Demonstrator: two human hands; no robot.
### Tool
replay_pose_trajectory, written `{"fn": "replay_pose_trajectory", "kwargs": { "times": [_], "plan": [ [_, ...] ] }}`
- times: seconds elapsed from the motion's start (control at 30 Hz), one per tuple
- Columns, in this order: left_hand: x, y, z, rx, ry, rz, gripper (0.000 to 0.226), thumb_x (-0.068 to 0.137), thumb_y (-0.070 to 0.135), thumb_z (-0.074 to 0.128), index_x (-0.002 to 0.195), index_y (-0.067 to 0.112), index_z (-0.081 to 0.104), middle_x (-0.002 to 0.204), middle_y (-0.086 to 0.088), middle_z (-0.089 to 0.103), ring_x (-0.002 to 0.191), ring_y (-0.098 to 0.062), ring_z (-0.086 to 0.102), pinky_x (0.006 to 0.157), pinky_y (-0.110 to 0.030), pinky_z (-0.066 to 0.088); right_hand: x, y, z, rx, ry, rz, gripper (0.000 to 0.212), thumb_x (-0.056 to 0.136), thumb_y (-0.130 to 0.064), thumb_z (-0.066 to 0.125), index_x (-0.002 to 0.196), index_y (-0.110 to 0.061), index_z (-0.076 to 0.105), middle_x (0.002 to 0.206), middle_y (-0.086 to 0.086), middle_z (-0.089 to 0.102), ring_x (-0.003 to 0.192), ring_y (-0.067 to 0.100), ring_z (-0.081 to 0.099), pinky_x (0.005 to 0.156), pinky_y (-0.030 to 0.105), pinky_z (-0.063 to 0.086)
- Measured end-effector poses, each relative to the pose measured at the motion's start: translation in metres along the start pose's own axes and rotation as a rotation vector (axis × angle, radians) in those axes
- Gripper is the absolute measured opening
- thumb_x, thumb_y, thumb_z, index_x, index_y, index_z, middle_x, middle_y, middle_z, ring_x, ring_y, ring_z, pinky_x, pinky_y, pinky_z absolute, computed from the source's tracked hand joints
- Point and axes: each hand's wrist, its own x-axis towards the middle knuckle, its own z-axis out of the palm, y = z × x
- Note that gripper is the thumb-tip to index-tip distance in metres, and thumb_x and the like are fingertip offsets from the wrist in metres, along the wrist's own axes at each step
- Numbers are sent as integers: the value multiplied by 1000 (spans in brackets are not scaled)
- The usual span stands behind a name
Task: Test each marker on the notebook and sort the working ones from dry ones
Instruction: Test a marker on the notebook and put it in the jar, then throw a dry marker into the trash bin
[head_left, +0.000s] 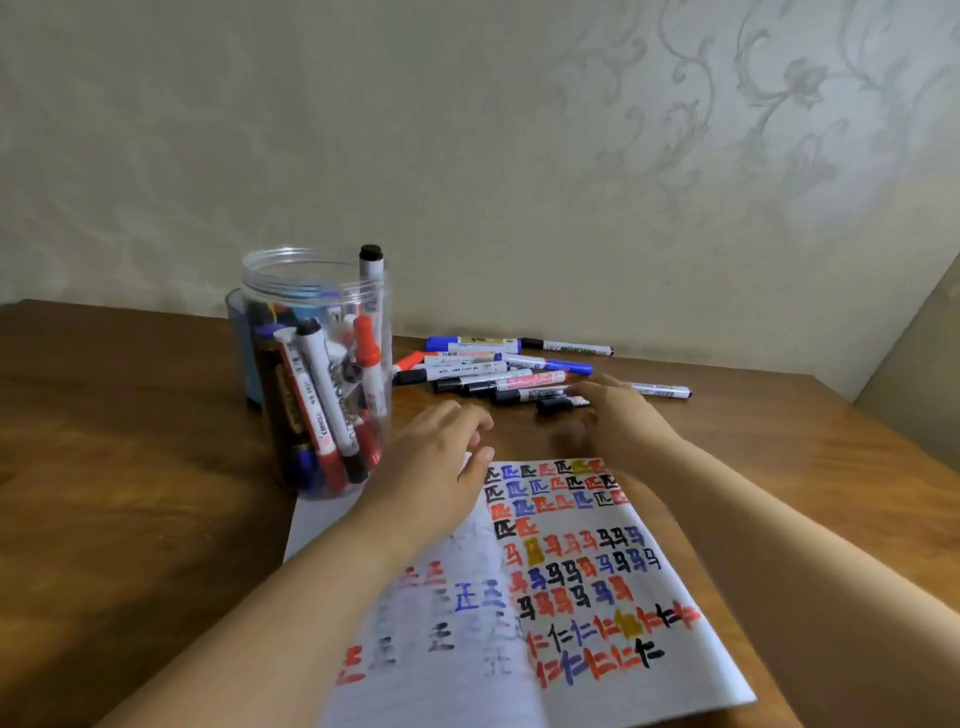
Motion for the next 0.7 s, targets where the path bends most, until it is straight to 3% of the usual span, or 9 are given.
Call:
{"fn": "replay_pose_trajectory", "kwargs": {
  "times": [0.13, 0.3, 0.37, 0.5, 0.63, 0.7],
  "plan": [
    [1, -4, 2, -9, 4, 5, 23, 92, 24, 51, 115, 22, 53, 100, 9, 51, 89, -5, 46, 77, -19, 40, 21, -2, 11, -268, -31, -87, 39, 95, -13, 45, 133, -21, 48, 138, 3, 47, 127, 24, 37, 103, 39, 36],
    [2, -7, 4, 5, 6, 20, 22, 91, 24, 52, 113, 21, 53, 99, 12, 48, 87, -2, 44, 76, -17, 37, 25, -2, 14, -403, 1, -173, 33, 98, -23, 45, 130, -19, 51, 136, 2, 48, 123, 24, 38, 101, 36, 31],
    [1, -3, 1, 15, -6, 31, 22, 92, 25, 51, 113, 21, 53, 101, 12, 48, 90, -2, 45, 78, -17, 38, 14, -3, 7, -323, 21, -192, 33, 98, -25, 45, 130, -18, 49, 132, 4, 47, 121, 27, 43, 100, 36, 33],
    [0, 12, -9, 40, -67, 62, 29, 92, 28, 49, 121, 20, 50, 116, 8, 49, 106, -7, 47, 89, -23, 42, -30, -13, -20, 33, 101, -313, 24, 97, -22, 47, 118, -12, 53, 114, 6, 49, 88, 28, 57, 76, 40, 48],
    [-4, 42, -19, 61, -134, 97, 39, 93, 38, 44, 130, 24, 42, 125, 11, 43, 117, -5, 40, 93, -20, 36, -92, -22, -44, 117, 116, -487, 24, 94, -23, 54, 118, -19, 55, 112, -4, 48, 89, 12, 49, 77, 27, 45],
    [-10, 57, -20, 85, -245, 112, 35, 94, 39, 43, 125, 24, 46, 117, 11, 46, 111, -5, 42, 88, -18, 35, -118, -23, -48, 124, 105, -510, 26, 94, -25, 55, 119, -21, 56, 112, -6, 51, 93, 11, 47, 78, 22, 40]
  ]
}}
